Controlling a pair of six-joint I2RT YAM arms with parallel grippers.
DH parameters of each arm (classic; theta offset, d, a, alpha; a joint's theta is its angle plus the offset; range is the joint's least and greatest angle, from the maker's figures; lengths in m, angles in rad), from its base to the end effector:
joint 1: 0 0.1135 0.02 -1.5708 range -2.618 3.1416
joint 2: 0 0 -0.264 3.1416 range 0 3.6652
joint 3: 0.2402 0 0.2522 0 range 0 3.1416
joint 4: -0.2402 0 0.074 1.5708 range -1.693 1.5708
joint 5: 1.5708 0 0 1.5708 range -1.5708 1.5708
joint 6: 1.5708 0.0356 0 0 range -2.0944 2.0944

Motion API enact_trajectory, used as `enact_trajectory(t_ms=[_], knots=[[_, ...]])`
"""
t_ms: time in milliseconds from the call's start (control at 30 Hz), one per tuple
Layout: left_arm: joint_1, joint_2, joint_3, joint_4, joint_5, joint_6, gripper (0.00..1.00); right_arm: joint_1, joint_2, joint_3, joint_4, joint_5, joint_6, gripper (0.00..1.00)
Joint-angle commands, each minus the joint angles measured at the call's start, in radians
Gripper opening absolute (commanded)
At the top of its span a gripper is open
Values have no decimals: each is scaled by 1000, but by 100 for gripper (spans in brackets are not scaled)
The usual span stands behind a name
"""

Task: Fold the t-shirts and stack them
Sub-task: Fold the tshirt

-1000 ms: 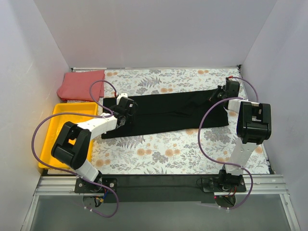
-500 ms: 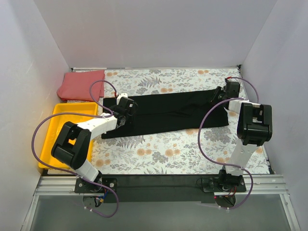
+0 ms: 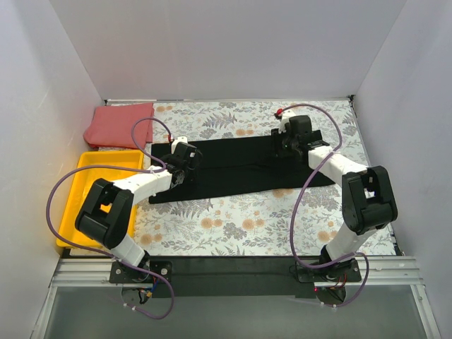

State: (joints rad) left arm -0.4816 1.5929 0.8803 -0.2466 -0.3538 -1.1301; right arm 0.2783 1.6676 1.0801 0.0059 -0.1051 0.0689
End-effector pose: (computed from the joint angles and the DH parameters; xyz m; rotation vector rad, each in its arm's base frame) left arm 0.2823 -0.1336 0.1748 -0.9152 2.2873 -0.2557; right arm 0.3587 0.1064 0.2303 -0.2873 2.1463 0.3138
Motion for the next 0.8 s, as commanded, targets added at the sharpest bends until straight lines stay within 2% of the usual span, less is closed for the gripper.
enact_trajectory(t_ms=[0, 267, 767], knots=[[0, -56, 31, 7, -2, 10, 70, 15, 20, -19, -75, 2, -121, 40], [0, -57, 34, 6, 3, 10, 70, 65, 35, -26, -139, 67, -248, 41], [1, -44, 34, 7, 9, 13, 70, 99, 70, -37, -159, 100, -330, 41]])
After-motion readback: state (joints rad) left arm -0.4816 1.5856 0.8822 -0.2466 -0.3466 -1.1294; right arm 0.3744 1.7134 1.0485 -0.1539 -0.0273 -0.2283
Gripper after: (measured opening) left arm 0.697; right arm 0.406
